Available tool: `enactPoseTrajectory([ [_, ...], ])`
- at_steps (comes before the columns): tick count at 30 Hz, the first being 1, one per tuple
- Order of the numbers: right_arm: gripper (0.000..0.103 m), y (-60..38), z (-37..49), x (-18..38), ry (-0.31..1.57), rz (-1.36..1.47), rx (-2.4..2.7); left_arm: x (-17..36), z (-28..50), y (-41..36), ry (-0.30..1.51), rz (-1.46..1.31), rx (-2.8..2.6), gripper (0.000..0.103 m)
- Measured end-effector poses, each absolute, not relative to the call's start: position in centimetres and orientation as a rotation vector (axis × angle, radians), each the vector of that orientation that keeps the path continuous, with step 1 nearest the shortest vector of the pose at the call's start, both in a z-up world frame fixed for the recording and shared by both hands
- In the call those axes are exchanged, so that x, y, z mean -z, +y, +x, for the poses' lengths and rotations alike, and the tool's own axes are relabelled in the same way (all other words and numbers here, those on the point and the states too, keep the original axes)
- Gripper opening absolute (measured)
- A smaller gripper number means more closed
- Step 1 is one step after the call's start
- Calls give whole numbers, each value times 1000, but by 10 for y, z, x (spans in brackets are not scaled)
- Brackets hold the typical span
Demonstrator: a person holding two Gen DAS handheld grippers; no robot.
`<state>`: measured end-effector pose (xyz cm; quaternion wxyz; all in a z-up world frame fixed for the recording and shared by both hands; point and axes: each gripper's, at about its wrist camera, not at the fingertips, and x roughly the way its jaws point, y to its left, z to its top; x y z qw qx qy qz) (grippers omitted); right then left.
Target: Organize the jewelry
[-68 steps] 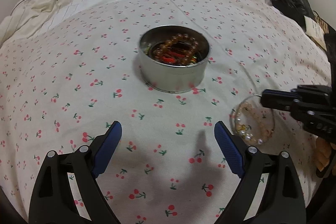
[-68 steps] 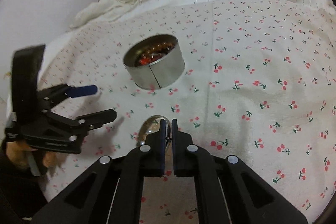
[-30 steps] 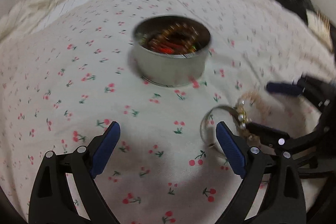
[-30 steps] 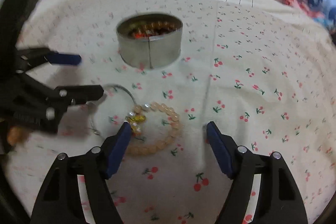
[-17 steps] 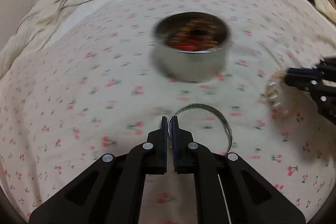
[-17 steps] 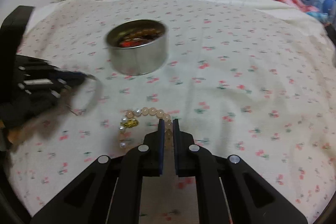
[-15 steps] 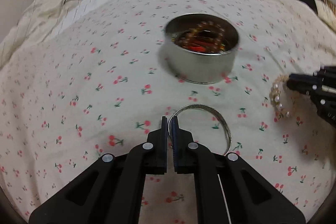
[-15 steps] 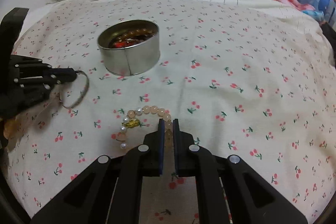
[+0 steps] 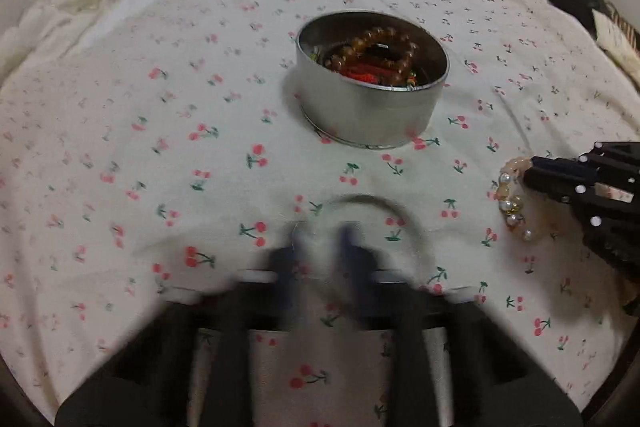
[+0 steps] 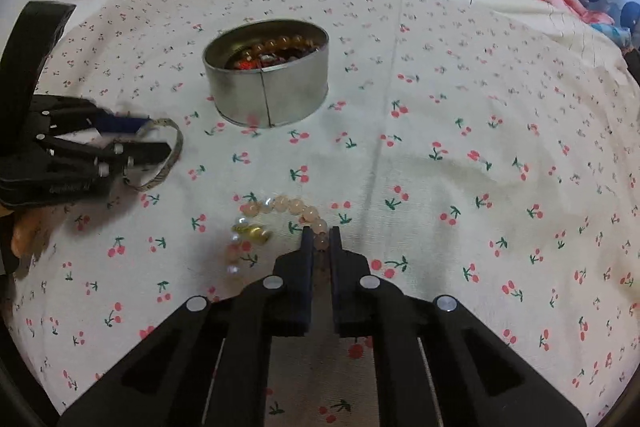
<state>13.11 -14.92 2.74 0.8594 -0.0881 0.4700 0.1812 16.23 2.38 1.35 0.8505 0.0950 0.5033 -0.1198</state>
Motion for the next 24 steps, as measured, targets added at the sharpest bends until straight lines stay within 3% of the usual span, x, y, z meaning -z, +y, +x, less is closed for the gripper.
enactPoseTrajectory([
  [6, 8, -155, 121, -61, 825, -106, -424, -38, 161, 33, 993, 120, 278, 3],
  [24, 8, -157, 118, -81, 751, -24, -486, -53, 155, 38, 941, 92, 284, 4],
])
